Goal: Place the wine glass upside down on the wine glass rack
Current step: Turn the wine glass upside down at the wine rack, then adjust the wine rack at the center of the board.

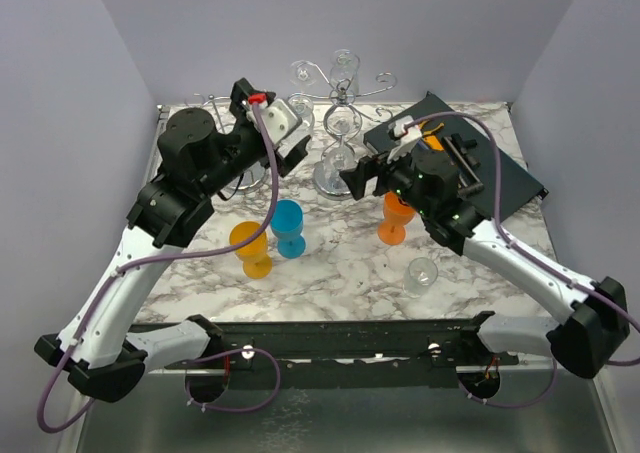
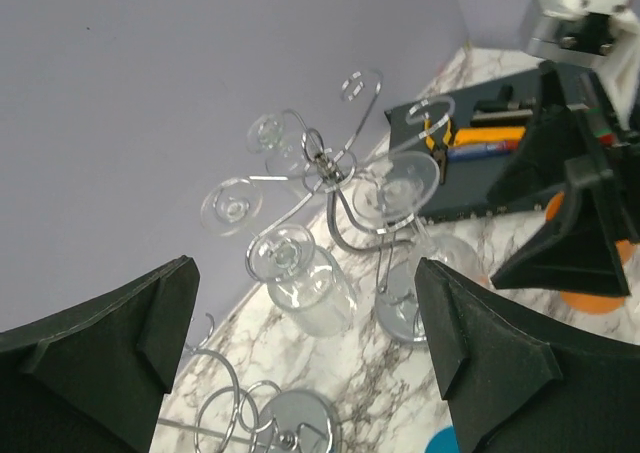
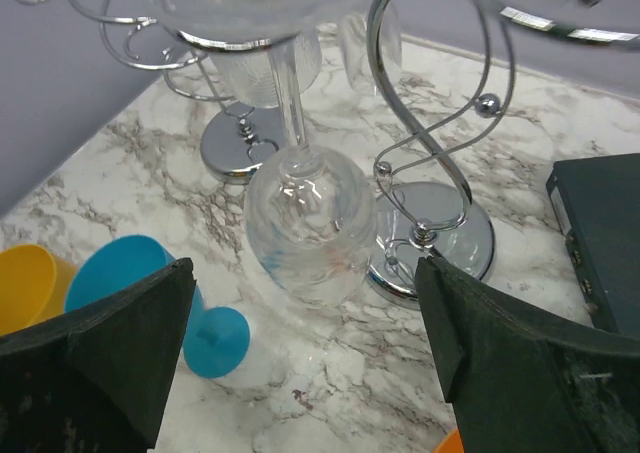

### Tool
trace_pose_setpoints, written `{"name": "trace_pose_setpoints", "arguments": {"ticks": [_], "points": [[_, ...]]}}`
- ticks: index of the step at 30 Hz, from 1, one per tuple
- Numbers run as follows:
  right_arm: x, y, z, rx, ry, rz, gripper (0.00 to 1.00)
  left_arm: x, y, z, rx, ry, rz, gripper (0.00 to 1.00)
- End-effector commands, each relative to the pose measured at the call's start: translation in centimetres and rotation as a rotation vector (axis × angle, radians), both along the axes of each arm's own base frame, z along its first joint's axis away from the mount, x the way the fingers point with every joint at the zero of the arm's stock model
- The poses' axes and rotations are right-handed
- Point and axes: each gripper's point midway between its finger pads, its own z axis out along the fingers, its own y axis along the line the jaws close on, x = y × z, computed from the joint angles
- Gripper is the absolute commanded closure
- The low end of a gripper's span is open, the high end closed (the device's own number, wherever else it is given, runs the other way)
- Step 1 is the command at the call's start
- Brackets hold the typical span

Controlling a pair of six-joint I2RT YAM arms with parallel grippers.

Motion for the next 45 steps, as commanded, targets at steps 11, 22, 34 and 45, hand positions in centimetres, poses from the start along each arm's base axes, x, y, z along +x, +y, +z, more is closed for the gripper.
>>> {"name": "trace_pose_setpoints", "arguments": {"ticks": [11,22,34,45], "points": [[1.5,-7.9,11.7,0.160,0.161,-0.345,0.17,5.3,-4.6,3.7,-0.203,0.198,0.019,0.32],[9.8,-10.7,11.9,0.207,0.246,-0.451,0.22,10.1,-8.0,1.1,-0.132,0.223,-0.003,0.53],[11.5,-11.4,9.9,0.249,0.265,-0.446,0.28,13.2,-9.4,-3.1,-0.022,0.256,0.001,0.65],[16.8,-11.2,10.1,0.394,0.379,-0.266,0.28,14.7,-9.6,-4.2,0.007,0.254,0.024,0.69]]}}
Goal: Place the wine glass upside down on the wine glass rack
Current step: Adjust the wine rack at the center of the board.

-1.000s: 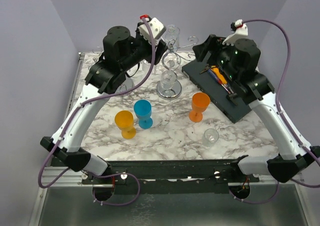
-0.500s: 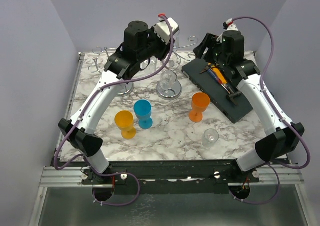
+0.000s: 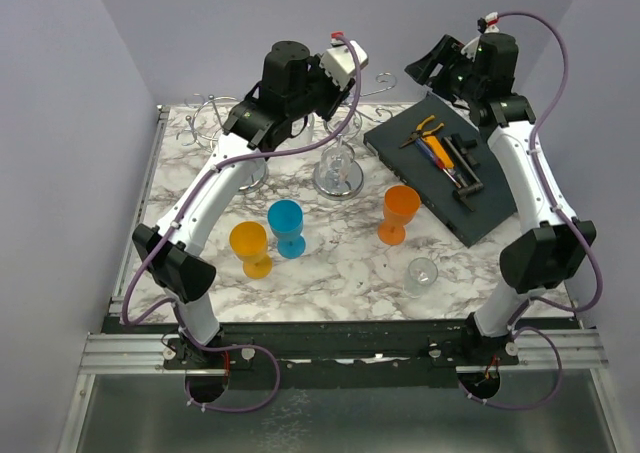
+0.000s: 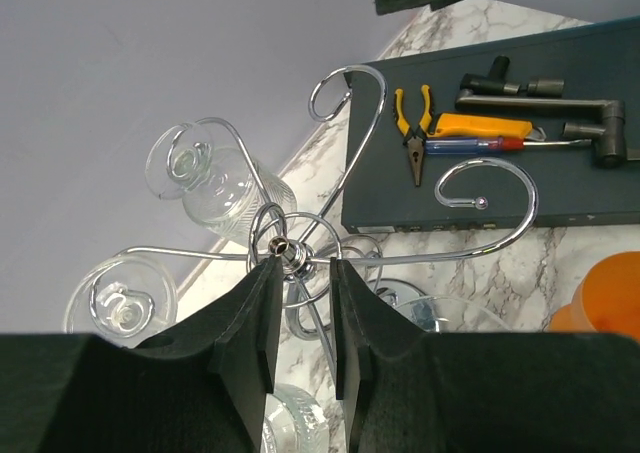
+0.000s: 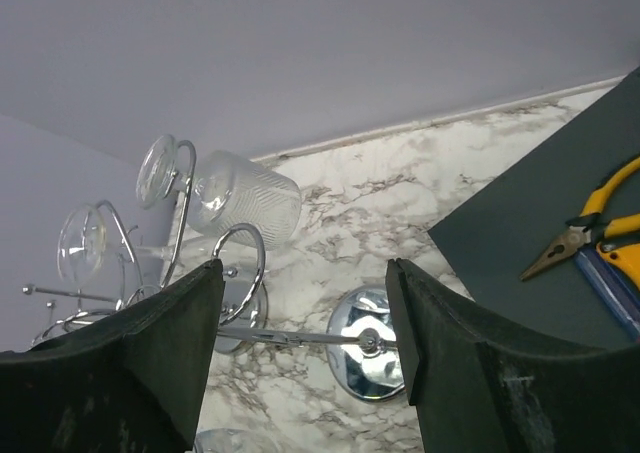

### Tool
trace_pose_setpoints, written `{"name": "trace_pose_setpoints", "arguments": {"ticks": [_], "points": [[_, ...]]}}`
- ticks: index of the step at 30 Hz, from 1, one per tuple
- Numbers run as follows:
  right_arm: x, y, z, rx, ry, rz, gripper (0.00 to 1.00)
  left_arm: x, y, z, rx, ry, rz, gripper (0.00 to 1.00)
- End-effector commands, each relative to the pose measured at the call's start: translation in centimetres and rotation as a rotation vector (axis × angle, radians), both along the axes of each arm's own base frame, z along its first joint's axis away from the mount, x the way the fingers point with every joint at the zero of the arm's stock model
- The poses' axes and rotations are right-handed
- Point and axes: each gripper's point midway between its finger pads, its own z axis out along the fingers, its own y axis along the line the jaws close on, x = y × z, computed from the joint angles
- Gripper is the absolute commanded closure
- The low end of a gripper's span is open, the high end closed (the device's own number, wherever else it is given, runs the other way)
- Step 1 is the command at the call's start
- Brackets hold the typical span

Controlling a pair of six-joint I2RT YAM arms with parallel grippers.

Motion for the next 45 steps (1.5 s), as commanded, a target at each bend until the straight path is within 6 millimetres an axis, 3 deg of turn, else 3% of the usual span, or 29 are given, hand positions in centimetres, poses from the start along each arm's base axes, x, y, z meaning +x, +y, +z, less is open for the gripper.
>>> {"name": "trace_pose_setpoints", "arguments": {"ticks": [1,12,19,31,45], "points": [[0.9,3.1,-0.6,0.084,0.030,0.161,0.28,0.6,0.5,0.4,0.019,-0.024,0.020,0.69],[2.7,4.7,-1.6,0.144,0.047,0.241,0.35,2.6,1.0,-1.1,0.070,-0.029,0.087,0.72],[3.0,5.0,-2.4,0.154,0.058,0.254,0.52,3.9,1.5,-1.8,0.096,-0.033,0.129,0.75],[1.9,5.0,-2.5,0.172,0.044,0.263,0.84,6.1,2.0,-1.1,0.087,-0.061,0.186,0.78],[0.1,3.8,-2.4,0.152,-0.005,0.200,0.97,6.8,4.0,-1.6,0.136,-0.073,0.245,0.91]]}}
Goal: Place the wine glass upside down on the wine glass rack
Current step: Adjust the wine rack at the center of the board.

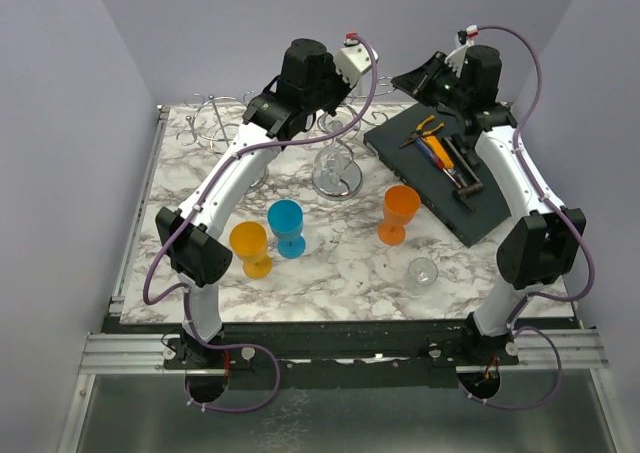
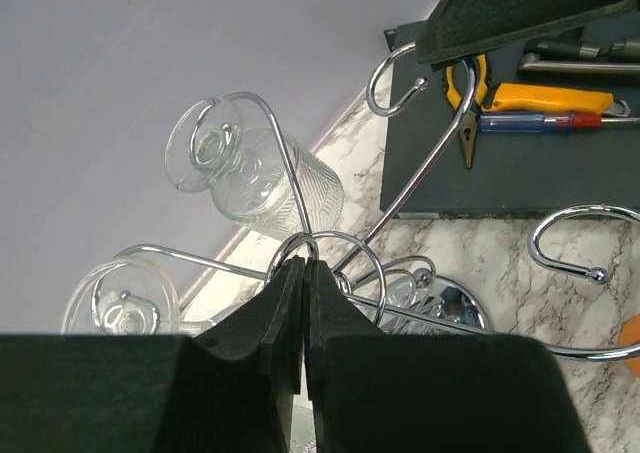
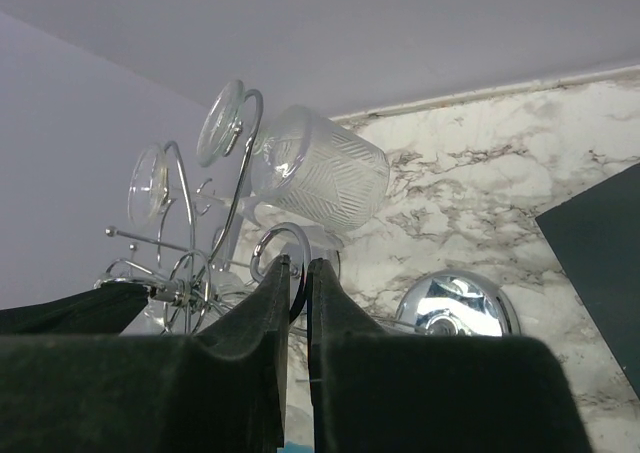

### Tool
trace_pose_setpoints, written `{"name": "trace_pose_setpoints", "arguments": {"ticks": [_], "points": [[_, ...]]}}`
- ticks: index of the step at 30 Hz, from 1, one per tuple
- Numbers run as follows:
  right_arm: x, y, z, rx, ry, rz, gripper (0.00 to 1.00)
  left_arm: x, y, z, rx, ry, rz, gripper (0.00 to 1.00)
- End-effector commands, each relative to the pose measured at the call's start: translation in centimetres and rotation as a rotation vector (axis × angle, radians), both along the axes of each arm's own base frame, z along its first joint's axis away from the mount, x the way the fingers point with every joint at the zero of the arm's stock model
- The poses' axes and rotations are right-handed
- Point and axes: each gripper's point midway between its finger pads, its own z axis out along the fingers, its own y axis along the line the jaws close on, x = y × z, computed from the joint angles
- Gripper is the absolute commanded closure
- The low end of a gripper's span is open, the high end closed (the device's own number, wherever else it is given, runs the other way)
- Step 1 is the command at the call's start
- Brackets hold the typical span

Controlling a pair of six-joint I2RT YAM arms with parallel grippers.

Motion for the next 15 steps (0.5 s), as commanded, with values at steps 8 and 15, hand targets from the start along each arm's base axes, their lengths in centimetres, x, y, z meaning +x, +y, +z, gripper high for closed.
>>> {"name": "trace_pose_setpoints", "arguments": {"ticks": [8,15], "points": [[-2.7,-1.0,-0.2,-0.029,-0.042,-0.055,1.00,2.7,4.4,1.0,0.065,-0.078,0.160,0.97],[-4.3,-0.9,-0.4,-0.035,-0.050,-0.072,1.00,3.2,4.8,1.0,0.090,-0.093,0.183,1.00]]}}
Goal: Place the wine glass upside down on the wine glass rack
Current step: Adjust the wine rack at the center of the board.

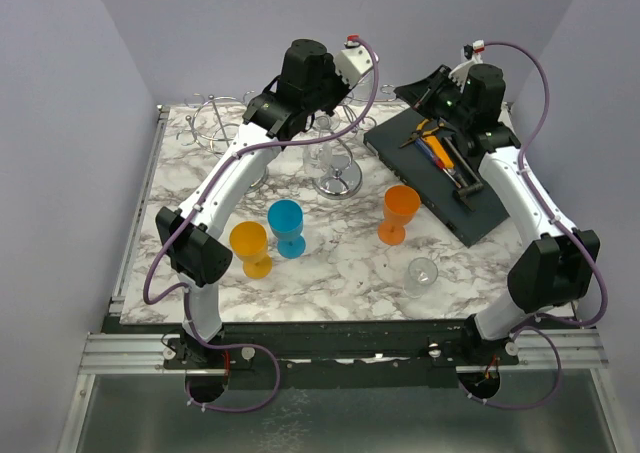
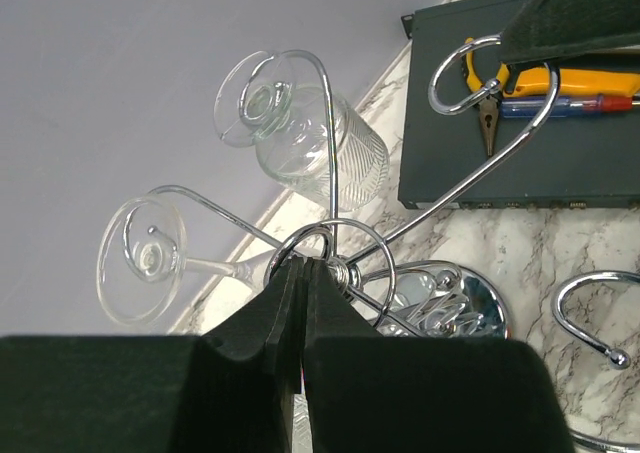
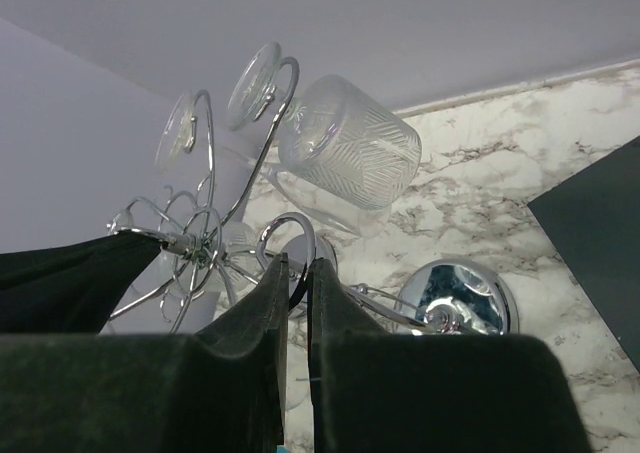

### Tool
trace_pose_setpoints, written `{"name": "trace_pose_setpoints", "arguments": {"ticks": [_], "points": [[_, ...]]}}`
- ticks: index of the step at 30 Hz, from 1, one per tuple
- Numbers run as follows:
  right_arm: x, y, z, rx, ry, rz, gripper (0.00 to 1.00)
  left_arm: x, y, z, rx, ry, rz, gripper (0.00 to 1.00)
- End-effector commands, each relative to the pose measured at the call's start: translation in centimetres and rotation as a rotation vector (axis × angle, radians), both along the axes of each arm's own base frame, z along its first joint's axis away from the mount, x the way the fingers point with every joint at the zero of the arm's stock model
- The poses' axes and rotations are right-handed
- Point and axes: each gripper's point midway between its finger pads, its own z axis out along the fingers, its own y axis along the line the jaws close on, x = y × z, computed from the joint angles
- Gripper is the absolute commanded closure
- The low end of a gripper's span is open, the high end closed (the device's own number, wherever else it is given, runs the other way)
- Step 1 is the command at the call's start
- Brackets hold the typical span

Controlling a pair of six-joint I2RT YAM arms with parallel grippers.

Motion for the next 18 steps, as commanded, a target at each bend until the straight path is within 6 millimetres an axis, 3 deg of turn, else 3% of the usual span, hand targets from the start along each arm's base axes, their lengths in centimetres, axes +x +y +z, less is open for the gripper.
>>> {"name": "trace_pose_setpoints", "arguments": {"ticks": [1,13,18], "points": [[-1.5,-0.2,-0.5,-0.037,-0.002,-0.009,1.00,2.9,4.2,1.3,0.047,-0.083,0.166,1.00],[-4.6,2.2,-3.4,-0.028,0.040,0.013,1.00,4.1,4.9,2.1,0.037,-0.106,0.198,1.00],[-5.3,2.9,-3.2,-0.023,0.018,0.018,0.99,4.0,4.9,2.3,0.037,-0.107,0.196,1.00]]}}
